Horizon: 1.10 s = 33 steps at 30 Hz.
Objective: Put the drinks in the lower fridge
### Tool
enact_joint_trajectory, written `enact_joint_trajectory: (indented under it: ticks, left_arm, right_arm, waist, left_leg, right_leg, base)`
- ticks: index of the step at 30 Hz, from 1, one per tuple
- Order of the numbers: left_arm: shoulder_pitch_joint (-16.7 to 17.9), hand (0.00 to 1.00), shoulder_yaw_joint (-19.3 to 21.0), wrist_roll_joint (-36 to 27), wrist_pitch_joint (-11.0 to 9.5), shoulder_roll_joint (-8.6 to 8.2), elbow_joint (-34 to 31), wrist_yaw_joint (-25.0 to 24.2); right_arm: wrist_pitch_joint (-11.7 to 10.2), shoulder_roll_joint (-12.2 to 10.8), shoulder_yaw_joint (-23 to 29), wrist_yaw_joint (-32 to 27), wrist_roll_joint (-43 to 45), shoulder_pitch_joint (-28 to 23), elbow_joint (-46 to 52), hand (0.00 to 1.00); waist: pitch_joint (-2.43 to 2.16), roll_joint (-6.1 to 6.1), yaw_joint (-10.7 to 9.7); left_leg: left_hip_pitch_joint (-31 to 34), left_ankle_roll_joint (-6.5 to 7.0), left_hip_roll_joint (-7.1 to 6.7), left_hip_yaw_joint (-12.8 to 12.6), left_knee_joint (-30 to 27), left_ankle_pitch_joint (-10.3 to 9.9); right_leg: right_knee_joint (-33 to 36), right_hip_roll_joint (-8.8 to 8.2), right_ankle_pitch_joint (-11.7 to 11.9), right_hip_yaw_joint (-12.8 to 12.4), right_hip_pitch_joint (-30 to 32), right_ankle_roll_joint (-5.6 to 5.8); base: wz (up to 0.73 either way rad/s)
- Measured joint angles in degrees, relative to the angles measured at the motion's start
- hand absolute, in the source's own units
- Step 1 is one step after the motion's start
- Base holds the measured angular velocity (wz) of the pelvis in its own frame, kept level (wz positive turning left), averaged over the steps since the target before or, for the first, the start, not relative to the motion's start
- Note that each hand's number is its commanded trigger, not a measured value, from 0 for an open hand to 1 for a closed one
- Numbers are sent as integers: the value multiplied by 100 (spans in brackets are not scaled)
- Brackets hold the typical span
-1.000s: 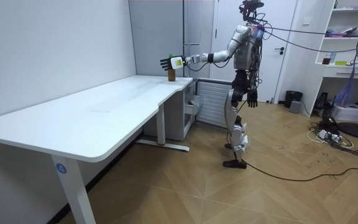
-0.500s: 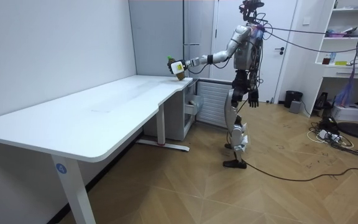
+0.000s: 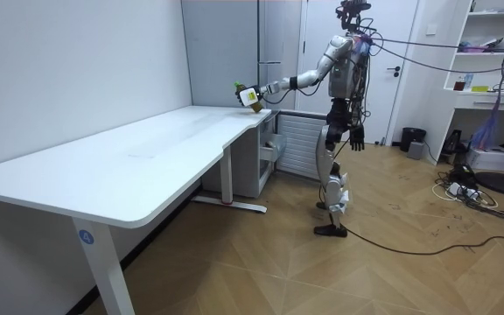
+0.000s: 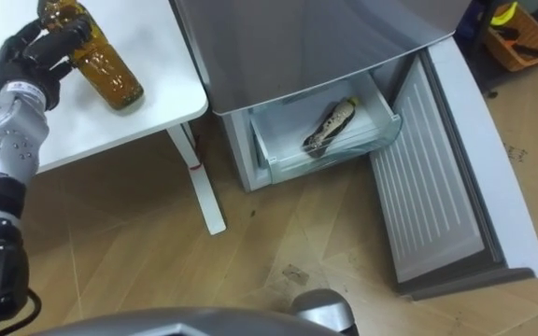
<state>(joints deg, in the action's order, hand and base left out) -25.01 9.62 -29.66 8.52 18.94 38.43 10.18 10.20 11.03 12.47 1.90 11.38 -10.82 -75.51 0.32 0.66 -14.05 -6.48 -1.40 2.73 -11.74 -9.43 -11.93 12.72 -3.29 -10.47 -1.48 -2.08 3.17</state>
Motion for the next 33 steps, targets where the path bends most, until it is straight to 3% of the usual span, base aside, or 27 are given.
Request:
enact_joint_trajectory:
  ticks: [12,17,23,27,33]
  left_arm:
    - [-9,100,-40,36,1,8,-8,39]
    - [-9,100,-185,35,5,7,-125,38]
    - [20,100,-204,120,11,-5,-965,29]
    - [245,100,-205,177,12,-8,-1866,-161]
    - [669,100,-317,264,14,-23,-2946,-247]
  right_arm:
    - [-33,-1,2,-50,19,60,153,0]
    - [-73,-1,-5,-54,17,181,275,0]
    - [-98,-25,5,-149,20,445,265,0]
    - [-93,-33,-4,-220,-75,465,396,0]
    - [-339,-40,-236,-249,-324,584,595,0]
  waist:
    - [-25,35,47]
    - [-63,101,56]
    - [-64,135,167]
    - [-57,151,367]
    - [-52,203,600]
  left_leg:
    - [10,-11,42,1,11,-6]
    - [38,-13,42,46,6,-7]
    - [67,-15,43,131,-7,-4]
    - [88,-27,42,267,-16,5]
    - [276,-43,36,578,-123,17]
  right_leg:
    - [0,45,20,16,9,-31]
    - [-11,46,21,37,10,-32]
    - [-13,42,22,98,5,-35]
    - [-31,31,23,242,-44,-35]
    - [-129,4,29,575,-87,-45]
  base:
    - [0]
    - [2]
    - [5]
    - [15]
    - [27]
